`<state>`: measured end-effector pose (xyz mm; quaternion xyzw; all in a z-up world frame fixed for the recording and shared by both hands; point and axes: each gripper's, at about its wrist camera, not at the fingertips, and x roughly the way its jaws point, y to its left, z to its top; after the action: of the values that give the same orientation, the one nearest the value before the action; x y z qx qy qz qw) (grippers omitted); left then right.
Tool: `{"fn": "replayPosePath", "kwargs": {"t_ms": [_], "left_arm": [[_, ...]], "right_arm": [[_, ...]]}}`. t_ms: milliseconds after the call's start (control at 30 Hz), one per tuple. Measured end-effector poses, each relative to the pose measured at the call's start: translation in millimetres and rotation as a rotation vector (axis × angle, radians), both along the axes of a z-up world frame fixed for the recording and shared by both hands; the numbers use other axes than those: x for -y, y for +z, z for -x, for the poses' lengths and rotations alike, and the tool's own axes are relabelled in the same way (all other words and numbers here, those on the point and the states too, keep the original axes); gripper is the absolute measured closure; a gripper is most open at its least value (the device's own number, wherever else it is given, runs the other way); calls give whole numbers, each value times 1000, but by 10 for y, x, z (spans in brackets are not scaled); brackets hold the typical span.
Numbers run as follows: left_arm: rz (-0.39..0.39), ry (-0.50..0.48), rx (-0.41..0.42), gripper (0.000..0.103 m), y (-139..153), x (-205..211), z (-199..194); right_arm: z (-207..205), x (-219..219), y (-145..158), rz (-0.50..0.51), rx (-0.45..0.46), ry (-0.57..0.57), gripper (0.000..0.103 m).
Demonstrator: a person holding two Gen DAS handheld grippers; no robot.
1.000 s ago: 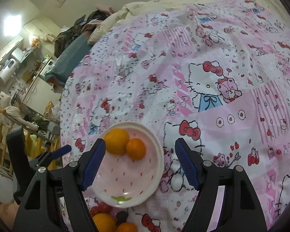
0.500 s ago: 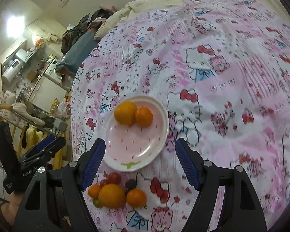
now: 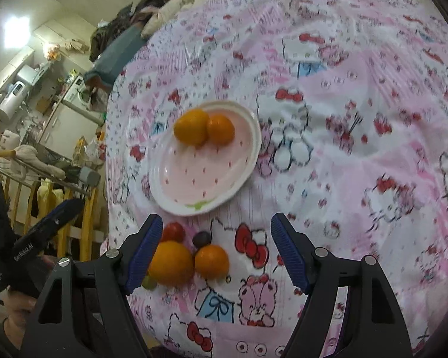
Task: Organize fruits
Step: 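Grasp another tangerine from the cluster with the right tool and lift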
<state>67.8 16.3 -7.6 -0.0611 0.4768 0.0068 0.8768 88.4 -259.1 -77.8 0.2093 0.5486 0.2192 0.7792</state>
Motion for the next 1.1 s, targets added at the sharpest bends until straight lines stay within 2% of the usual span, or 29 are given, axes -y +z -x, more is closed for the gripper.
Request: {"fn": "replayPosePath", "kwargs": {"t_ms": [167, 300, 433, 533, 667, 800, 833, 1100], "left_arm": [[1, 10, -27, 11, -72, -35, -19], [37, 34, -53, 11, -127, -71, -49], [65, 44, -83, 11, -158, -87, -63], [76, 46, -94, 11, -164, -80, -73], [81, 40, -103, 11, -168, -65, -73], [82, 38, -108, 11, -172, -52, -78], [80, 37, -109, 11, -175, -48, -80], [55, 31, -117, 11, -213, -10, -77]], "right_arm": [[14, -204, -227, 26, -90, 101, 25], [43, -381, -385, 75, -132, 164, 27], [24, -459, -590, 21, -217, 170, 42], [9, -541, -707, 47, -246, 181, 43], [0, -613, -757, 70, -243, 197, 53], [1, -659, -768, 103, -230, 213, 55], [-1, -645, -765, 120, -224, 210, 62], [-7, -581, -700, 103, -202, 194, 64]]}}
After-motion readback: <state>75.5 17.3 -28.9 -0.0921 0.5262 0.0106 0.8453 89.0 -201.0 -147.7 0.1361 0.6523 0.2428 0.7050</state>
